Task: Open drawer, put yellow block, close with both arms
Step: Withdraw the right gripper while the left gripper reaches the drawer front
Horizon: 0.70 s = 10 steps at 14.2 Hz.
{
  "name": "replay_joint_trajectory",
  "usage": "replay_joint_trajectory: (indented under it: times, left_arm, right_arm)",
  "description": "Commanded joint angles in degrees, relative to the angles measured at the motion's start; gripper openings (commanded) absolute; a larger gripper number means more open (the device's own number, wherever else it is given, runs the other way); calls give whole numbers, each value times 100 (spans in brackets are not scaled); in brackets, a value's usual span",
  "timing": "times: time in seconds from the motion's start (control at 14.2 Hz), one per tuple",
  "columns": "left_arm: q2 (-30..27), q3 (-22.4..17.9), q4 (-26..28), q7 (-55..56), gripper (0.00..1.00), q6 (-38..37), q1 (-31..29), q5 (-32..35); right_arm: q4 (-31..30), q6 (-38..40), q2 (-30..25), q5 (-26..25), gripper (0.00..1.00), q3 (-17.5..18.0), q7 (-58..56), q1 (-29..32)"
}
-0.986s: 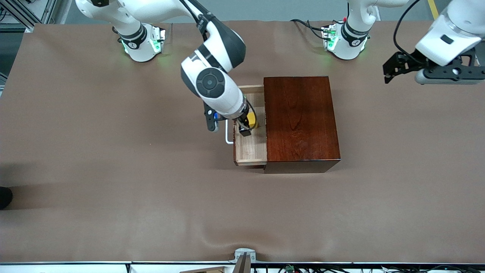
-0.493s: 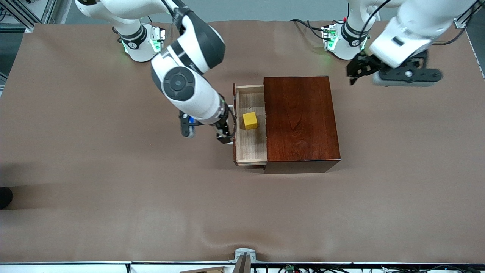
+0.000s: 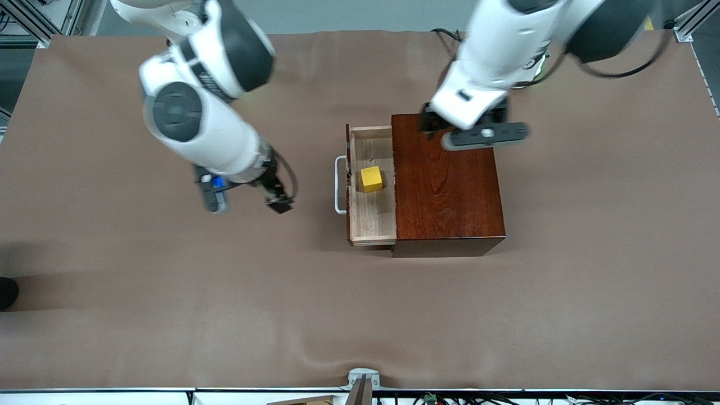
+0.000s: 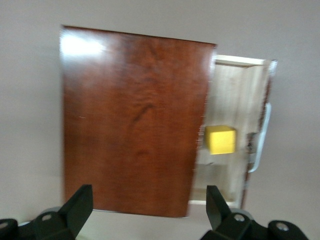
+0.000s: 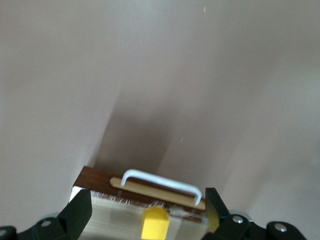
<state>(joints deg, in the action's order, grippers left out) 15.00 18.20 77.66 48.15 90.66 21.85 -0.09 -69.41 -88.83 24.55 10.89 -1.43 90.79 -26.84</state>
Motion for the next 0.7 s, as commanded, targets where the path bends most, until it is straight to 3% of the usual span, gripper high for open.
replay_joint_trajectory:
  times: [0.0,0.42,0.63]
  left_arm:
    - [547,-36,-445,929,100,424,345,-27]
    - [1495,-211,-725,3311,100,1752,1302,70]
    - [2014,-1174,-1042,4330,100,2314,2389,88]
  right_arm:
    - [-64,391,-344,-139,100,99,-910,354]
    - [-64,1086,-802,-192,100,108,-2571,1171]
    - [-72,1367,-1127,-270,100,143,-3609,1515]
